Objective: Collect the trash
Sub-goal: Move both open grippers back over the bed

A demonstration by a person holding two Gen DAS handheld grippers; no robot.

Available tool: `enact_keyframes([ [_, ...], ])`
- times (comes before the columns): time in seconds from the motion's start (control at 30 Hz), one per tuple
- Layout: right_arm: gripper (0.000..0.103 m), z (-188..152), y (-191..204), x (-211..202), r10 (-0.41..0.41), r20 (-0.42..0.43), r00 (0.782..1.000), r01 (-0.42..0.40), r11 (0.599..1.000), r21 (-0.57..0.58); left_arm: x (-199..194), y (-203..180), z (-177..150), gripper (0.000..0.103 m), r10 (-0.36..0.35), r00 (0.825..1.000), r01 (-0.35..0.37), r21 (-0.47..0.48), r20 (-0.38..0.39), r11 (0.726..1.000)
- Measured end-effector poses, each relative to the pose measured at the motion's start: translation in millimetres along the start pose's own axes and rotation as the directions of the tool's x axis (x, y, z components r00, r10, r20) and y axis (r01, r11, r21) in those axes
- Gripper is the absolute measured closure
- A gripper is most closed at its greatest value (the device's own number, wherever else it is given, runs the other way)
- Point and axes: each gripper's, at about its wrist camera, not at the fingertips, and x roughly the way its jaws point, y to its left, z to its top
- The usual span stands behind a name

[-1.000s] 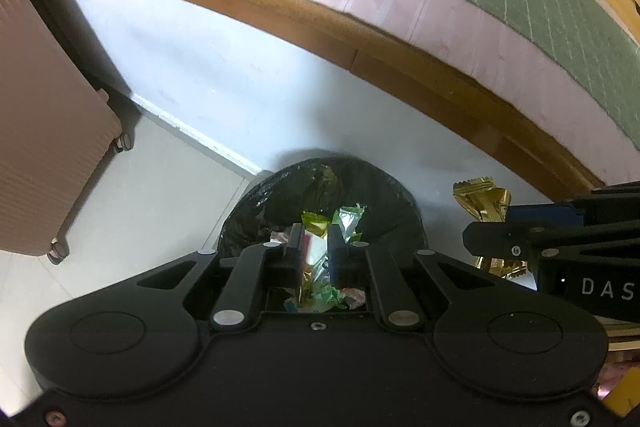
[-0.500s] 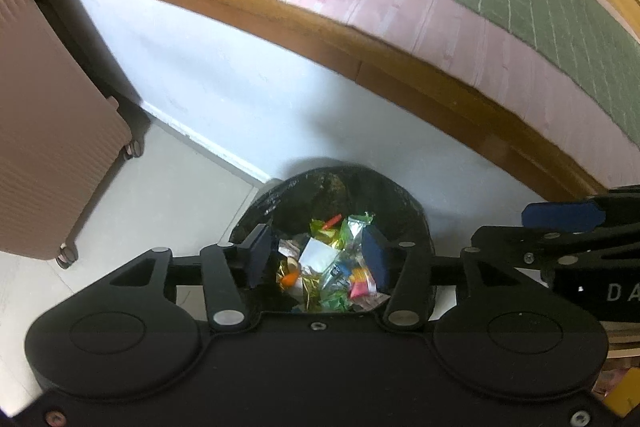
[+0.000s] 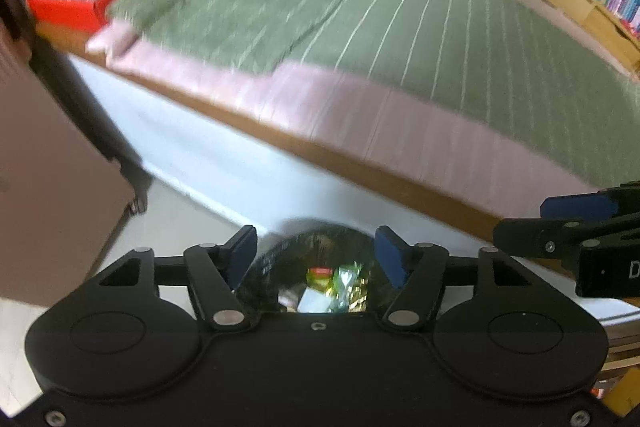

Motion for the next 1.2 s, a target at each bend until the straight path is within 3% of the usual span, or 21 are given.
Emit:
enact_keyframes([
  [0.17, 0.03, 22, -10, -31, -0.015, 0.073, 0.997, 0.014, 1.0, 0.014, -30, -9, 32, 0.025, -0.025, 0.996, 0.023, 0.016, 0.088, 1.0],
  [0.43, 0.03, 73, -38, -79, -0.075, 0.22, 0.973, 0.074, 0.997, 0.01, -61, -35, 107, 0.023, -0.09, 0.97, 0.08, 0.051, 0.227, 0.995],
  [0.6, 0.03, 112, -66, -105, -0.128, 0.299, 0.945, 0.129, 0.991, 0.015, -63, -61, 154, 0.023, -0.126, 0.955, 0.112, 0.064, 0.27, 0.992],
  [0.8, 0.027, 162, -108, -118, -0.173, 0.333, 0.927, 0.163, 0.985, 0.057, -53, -98, 212, 0.023, -0.149, 0.943, 0.135, 0.068, 0.298, 0.989],
  [1.0, 0.017, 214, -157, -111, -0.203, 0.33, 0.922, 0.176, 0.978, 0.109, -8, -135, 260, 0.025, -0.138, 0.957, 0.138, 0.018, 0.256, 0.99],
  [1.2, 0.014, 267, -207, -72, -0.185, 0.225, 0.957, 0.155, 0.977, 0.146, 61, -160, 293, 0.027, -0.096, 0.981, 0.105, -0.048, 0.17, 0.993],
])
